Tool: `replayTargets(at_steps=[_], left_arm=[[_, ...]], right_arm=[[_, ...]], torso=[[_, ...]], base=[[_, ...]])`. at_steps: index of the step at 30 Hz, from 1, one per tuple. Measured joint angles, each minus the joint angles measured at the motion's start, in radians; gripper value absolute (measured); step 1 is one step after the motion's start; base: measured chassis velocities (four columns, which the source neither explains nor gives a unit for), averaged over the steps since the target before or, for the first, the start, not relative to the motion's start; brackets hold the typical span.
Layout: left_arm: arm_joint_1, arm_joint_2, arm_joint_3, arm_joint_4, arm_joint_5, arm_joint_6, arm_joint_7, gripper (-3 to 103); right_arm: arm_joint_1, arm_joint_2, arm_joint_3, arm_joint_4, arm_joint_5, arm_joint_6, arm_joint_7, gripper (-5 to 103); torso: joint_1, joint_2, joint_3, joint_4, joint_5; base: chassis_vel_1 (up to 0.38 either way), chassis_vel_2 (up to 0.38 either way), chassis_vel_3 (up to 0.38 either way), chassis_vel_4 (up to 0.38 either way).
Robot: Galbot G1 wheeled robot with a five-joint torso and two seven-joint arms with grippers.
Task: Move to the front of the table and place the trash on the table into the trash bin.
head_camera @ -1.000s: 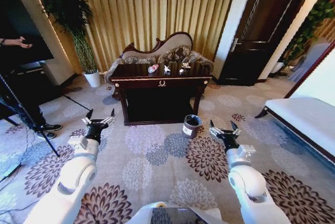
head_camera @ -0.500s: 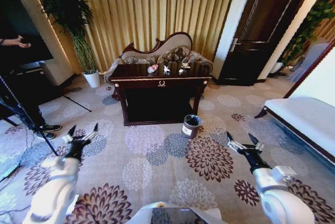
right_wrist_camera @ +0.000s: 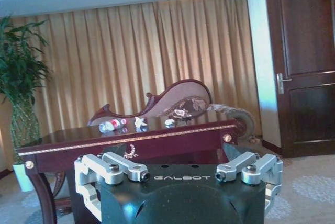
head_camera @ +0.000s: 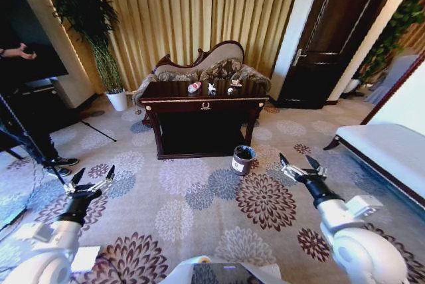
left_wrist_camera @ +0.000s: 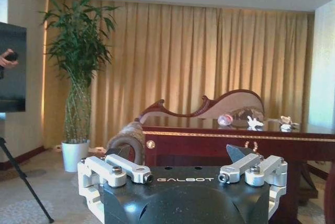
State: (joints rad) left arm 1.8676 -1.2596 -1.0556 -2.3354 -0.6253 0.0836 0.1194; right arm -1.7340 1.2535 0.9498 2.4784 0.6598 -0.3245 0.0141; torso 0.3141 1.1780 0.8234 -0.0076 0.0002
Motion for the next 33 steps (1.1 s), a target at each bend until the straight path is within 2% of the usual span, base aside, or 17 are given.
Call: replayTargets(at_steps=[7, 14, 19, 33], left_arm=[[-0.010, -0.011, 0.049, 0.028, 0.081, -0.008, -0.002, 100], [-0.028, -0.021, 0.094, 0.046, 0.105, -0.003, -0.035, 100], [-0.043, -0.016, 0.098, 0.042, 0.104, 0.009, -0.040, 100], [-0.044, -0.018, 0.103, 0.012, 0.098, 0.023, -0.046, 100]], right_arm=[[0.022, -0.024, 0.001, 0.024, 0.009, -0.038, 0.020, 100], [0.015, 0.000, -0.030, -0.027, -0.108, 0.035, -0.016, 100], [0.012, 0.047, -0.066, -0.172, -0.222, 0.135, -0.082, 100], [0.012, 0.051, -0.061, -0.171, -0.245, 0.141, -0.101, 100]], torso=[[0.000, 0.000, 0.000, 0.0002, -0.0002], [0.000, 0.000, 0.000, 0.0000, -0.0001], [0.000, 0.000, 0.000, -0.0001, 0.0000], [0.000, 0.000, 0.000, 0.0001, -0.0003]], base=[[0.000, 0.000, 0.000, 0.000], [0.000, 0.000, 0.000, 0.000], [0.000, 0.000, 0.000, 0.000], [0.000, 0.000, 0.000, 0.000]])
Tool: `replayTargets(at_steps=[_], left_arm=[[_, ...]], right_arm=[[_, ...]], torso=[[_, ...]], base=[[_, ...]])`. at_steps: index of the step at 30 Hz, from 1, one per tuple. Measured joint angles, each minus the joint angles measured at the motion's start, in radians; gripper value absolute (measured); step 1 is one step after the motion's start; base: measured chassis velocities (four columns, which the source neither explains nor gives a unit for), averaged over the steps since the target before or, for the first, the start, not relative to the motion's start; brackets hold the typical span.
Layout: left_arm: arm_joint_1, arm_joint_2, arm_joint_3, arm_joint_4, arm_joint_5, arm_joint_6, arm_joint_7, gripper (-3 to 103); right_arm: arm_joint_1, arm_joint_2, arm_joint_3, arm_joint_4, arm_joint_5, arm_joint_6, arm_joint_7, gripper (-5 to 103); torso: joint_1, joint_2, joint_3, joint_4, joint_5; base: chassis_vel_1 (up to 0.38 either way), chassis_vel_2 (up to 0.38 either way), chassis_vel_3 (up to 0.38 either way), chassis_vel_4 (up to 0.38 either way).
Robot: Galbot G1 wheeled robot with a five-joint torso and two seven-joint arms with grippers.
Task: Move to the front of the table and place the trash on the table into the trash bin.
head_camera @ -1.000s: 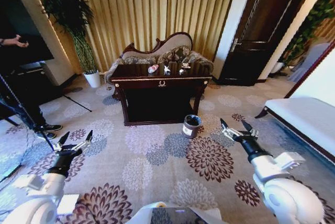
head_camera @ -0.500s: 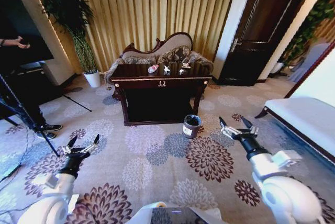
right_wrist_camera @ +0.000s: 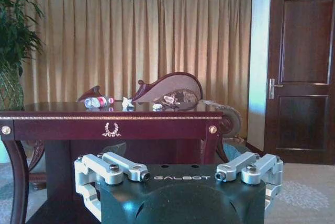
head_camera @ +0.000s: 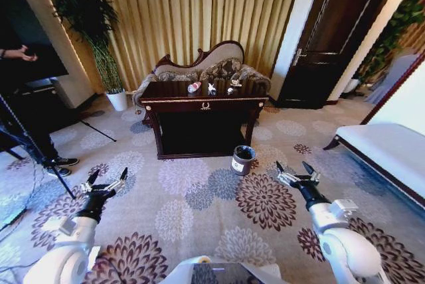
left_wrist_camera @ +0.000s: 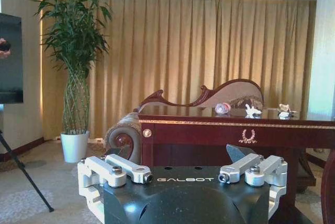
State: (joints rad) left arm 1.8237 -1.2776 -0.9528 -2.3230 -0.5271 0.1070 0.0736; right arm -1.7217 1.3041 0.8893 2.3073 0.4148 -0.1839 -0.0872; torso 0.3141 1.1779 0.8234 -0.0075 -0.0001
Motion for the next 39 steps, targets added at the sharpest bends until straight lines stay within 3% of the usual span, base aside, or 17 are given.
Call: replayTargets(at_steps=[16, 39], left_arm=[[-0.011, 0.004, -0.012, -0.071, -0.027, 0.078, -0.022, 100], [-0.004, -0.002, -0.021, -0.079, -0.025, 0.081, -0.020, 100]], right_arm=[[-0.002, 0.002, 0.006, 0.025, 0.025, -0.003, -0.003, 100], [-0.015, 0.014, -0.005, 0.043, 0.024, -0.002, -0.022, 100]], torso=[[0.000, 0.000, 0.000, 0.0001, 0.0000], [0.000, 0.000, 0.000, 0.0000, -0.0001]], base=[[-0.079, 0.081, 0.084, -0.071], [-0.326, 0.331, 0.342, -0.344]])
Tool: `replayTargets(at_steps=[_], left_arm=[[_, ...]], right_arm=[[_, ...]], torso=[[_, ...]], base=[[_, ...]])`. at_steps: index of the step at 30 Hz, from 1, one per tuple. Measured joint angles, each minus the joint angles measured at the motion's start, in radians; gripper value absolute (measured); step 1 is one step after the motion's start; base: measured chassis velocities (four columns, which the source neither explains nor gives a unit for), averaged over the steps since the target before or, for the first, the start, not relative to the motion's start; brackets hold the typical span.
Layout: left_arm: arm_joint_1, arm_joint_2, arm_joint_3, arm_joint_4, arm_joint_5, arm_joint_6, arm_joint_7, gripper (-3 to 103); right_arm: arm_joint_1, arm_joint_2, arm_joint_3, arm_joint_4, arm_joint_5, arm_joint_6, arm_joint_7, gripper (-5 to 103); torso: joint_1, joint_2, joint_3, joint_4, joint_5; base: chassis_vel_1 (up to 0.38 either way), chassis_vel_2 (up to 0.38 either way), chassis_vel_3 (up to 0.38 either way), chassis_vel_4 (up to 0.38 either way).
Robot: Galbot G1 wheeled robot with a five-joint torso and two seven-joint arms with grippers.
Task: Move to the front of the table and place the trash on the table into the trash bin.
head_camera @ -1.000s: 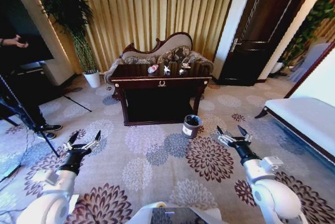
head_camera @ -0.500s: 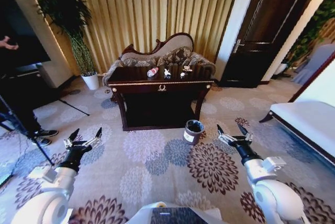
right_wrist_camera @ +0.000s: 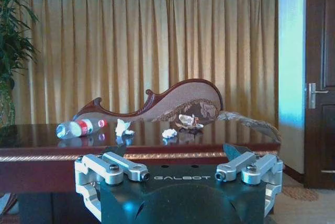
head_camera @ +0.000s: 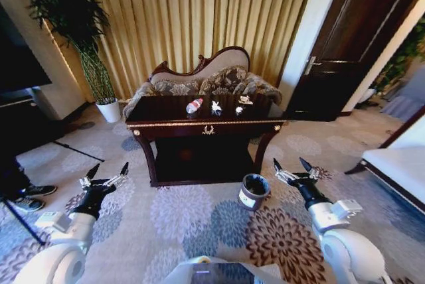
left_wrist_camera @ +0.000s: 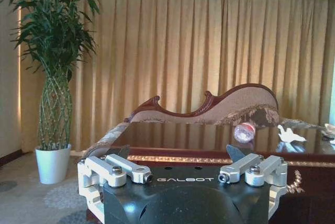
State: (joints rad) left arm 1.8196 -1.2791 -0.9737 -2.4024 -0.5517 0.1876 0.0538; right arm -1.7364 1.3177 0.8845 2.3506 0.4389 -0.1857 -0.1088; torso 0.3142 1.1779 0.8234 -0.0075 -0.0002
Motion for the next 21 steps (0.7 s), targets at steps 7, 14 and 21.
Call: replayTargets(at_steps=[7, 14, 21], left_arm=[[0.000, -0.003, 0.002, 0.000, 0.000, -0.002, 0.001, 100], [0.000, -0.004, 0.002, 0.000, 0.000, -0.003, 0.001, 100], [0.003, -0.007, -0.001, -0.005, -0.001, -0.003, 0.001, 100]], right_arm=[[-0.003, 0.004, -0.005, 0.003, -0.005, 0.000, -0.003, 100], [-0.006, 0.006, -0.012, 0.003, -0.013, 0.000, -0.012, 100], [0.011, -0.004, -0.031, -0.005, -0.012, -0.022, -0.013, 100]], torso=[[0.000, 0.000, 0.000, -0.0003, 0.0001], [0.000, 0.000, 0.000, 0.0000, -0.0005], [0.001, -0.001, 0.000, -0.0001, 0.0001]], base=[[-0.363, 0.311, 0.358, -0.337], [-0.345, 0.373, 0.343, -0.372], [-0.304, 0.286, 0.287, -0.261]])
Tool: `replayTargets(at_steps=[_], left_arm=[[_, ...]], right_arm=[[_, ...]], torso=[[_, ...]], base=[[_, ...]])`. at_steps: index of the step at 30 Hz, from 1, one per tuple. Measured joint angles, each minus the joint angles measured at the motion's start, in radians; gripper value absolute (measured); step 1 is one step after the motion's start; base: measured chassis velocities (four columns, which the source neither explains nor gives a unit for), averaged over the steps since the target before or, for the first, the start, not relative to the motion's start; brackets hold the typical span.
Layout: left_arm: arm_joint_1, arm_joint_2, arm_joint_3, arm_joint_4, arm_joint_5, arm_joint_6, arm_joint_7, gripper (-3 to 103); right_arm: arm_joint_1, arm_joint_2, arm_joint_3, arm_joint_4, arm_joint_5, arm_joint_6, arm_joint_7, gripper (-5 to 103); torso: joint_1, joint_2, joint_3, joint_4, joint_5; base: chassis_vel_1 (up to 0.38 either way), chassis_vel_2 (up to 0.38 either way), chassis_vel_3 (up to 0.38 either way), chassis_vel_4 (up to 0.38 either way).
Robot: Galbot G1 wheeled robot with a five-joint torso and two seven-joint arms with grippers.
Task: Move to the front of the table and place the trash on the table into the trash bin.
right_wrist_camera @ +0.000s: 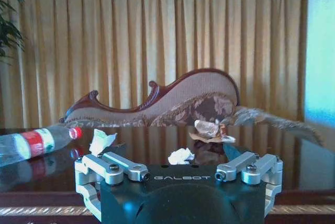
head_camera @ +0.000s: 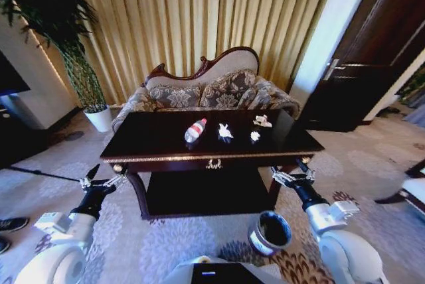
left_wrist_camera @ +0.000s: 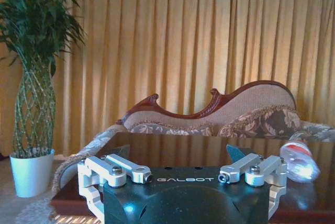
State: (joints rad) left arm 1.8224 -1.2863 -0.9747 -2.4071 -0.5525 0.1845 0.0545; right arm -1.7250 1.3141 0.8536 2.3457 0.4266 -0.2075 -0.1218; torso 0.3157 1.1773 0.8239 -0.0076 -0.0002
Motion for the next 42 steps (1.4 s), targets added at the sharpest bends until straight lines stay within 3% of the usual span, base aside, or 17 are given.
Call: replayTargets(at_steps=[4, 7, 13, 16, 21, 24, 30, 35, 42], left_arm=[[0.004, -0.001, -0.001, -0.007, 0.000, 0.000, -0.001, 100], [0.013, -0.003, -0.001, -0.017, 0.000, 0.001, -0.010, 100], [0.017, -0.004, -0.002, -0.020, 0.021, 0.003, -0.014, 100], [0.017, -0.009, -0.004, -0.033, 0.029, 0.014, -0.022, 100], [0.017, -0.021, -0.003, -0.039, 0.037, 0.019, -0.028, 100], [0.019, -0.034, 0.001, -0.038, 0.052, 0.020, -0.029, 100], [0.020, -0.045, -0.005, -0.043, 0.055, 0.021, -0.031, 100], [0.019, -0.045, -0.012, -0.047, 0.056, 0.023, -0.039, 100], [0.019, -0.044, -0.017, -0.048, 0.055, 0.023, -0.040, 100]], right_arm=[[0.049, -0.031, -0.033, -0.019, 0.048, -0.053, 0.051, 100], [0.146, -0.087, -0.081, -0.064, 0.130, -0.121, 0.141, 100], [0.297, -0.161, -0.142, -0.173, 0.158, -0.180, 0.189, 100], [0.463, -0.230, -0.218, -0.324, 0.185, -0.198, 0.233, 100], [0.590, -0.266, -0.276, -0.445, 0.189, -0.217, 0.243, 100], [0.769, -0.310, -0.361, -0.562, 0.214, -0.265, 0.254, 100], [0.923, -0.322, -0.448, -0.674, 0.212, -0.291, 0.273, 100], [1.089, -0.314, -0.548, -0.844, 0.156, -0.292, 0.271, 100], [1.219, -0.302, -0.599, -0.979, 0.159, -0.315, 0.271, 100]], torso=[[0.000, 0.000, 0.000, 0.0000, 0.0005], [-0.003, 0.001, -0.001, 0.0000, 0.0001], [-0.003, 0.001, -0.001, -0.0002, 0.0003], [-0.002, 0.001, 0.000, 0.0001, 0.0003], [-0.001, 0.000, 0.000, 0.0001, 0.0008], [-0.001, 0.000, 0.000, 0.0004, 0.0001], [-0.002, 0.001, -0.001, 0.0000, 0.0000], [-0.001, 0.000, 0.000, 0.0001, 0.0003], [-0.002, 0.001, 0.000, 0.0002, 0.0001]], base=[[-0.089, 0.103, 0.067, -0.059], [0.018, -0.037, -0.031, 0.027], [0.073, -0.046, -0.066, 0.062], [0.000, 0.000, 0.000, 0.000], [0.000, 0.000, 0.000, 0.000], [0.000, 0.000, 0.000, 0.000], [0.000, 0.000, 0.000, 0.000], [0.000, 0.000, 0.000, 0.000], [0.000, 0.000, 0.000, 0.000]])
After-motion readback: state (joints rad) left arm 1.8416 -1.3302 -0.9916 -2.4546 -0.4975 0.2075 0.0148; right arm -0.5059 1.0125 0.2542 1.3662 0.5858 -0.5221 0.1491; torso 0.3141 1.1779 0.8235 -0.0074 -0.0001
